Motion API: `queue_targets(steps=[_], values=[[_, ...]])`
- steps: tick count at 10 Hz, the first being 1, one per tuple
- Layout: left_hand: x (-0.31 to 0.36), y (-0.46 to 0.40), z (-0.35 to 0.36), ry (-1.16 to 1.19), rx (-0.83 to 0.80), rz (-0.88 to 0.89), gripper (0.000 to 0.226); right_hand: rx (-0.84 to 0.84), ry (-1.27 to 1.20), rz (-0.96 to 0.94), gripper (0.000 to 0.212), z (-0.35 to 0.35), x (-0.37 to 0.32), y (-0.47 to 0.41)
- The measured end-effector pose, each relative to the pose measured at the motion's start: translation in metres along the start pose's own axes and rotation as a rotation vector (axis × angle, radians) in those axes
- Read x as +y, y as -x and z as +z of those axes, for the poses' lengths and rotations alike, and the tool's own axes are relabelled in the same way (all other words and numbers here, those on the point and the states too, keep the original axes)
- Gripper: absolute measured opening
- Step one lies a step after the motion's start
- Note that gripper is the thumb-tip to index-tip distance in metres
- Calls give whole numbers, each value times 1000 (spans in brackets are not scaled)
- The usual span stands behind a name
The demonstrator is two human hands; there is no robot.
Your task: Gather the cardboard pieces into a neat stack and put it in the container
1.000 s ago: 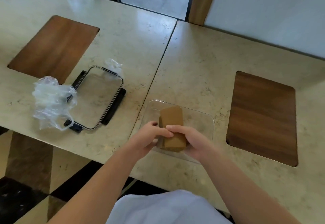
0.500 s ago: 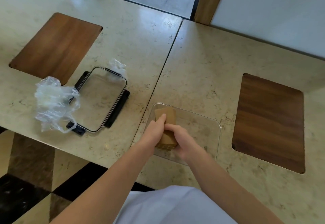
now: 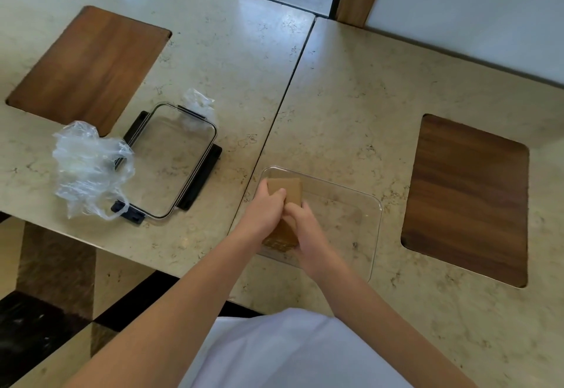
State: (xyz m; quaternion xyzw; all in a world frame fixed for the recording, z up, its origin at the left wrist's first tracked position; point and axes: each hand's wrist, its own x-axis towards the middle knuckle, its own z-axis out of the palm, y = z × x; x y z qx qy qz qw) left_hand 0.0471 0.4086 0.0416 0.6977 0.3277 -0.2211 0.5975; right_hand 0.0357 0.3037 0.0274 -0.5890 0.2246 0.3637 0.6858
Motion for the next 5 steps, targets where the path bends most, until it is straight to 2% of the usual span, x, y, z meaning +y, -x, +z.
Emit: queue_targets(steps=[1,2,3,4,5], values=[[4,7,-1,25,-17,-20,70,28,-16,-1,59,5,1,-4],[9,11,0,59,-19,-30,81,69,-48,31,74,14,2,-8],[10,16,-2,-39,4,-4,72,126,-67,34,70,16,3,-6],[4,30,0,-253,90,132,62,120,-34,38,73,13,4,0],[0,53,3,-556,268,348,82,88,-25,60,95,5,0,8]])
